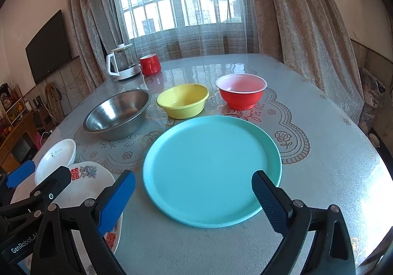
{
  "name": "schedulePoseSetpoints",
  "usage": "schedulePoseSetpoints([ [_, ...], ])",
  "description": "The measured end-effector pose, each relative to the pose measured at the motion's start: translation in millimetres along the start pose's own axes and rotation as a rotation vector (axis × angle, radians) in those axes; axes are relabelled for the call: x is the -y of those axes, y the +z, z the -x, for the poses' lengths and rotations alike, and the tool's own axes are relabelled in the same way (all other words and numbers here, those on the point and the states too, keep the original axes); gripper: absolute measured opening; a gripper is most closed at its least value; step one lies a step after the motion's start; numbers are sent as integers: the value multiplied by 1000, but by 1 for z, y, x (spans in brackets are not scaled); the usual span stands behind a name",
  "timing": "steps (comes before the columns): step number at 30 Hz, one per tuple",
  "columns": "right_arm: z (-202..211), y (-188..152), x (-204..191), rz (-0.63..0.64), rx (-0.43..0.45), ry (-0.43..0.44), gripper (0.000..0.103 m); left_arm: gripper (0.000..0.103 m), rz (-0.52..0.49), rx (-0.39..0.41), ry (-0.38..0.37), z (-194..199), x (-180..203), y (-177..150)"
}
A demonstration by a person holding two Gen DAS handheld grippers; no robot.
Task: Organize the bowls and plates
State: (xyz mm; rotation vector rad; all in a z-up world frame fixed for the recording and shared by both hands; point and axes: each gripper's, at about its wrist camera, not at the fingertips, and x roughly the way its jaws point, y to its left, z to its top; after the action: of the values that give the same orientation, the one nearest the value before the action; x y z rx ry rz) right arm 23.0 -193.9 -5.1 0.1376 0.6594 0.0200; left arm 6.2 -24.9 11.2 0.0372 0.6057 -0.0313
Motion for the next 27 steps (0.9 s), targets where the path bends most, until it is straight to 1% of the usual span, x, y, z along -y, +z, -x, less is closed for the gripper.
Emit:
schedulePoseSetpoints([
  [3, -1, 0, 0, -1, 0, 5, 97, 93, -1, 0, 0, -1, -1, 0],
  [6, -2, 1, 0, 1, 0, 9, 95, 93, -3, -2, 0, -4, -1, 0],
  [27, -6, 4, 6, 2, -3, 23, 94, 93, -31, -6, -2, -7, 12, 0],
])
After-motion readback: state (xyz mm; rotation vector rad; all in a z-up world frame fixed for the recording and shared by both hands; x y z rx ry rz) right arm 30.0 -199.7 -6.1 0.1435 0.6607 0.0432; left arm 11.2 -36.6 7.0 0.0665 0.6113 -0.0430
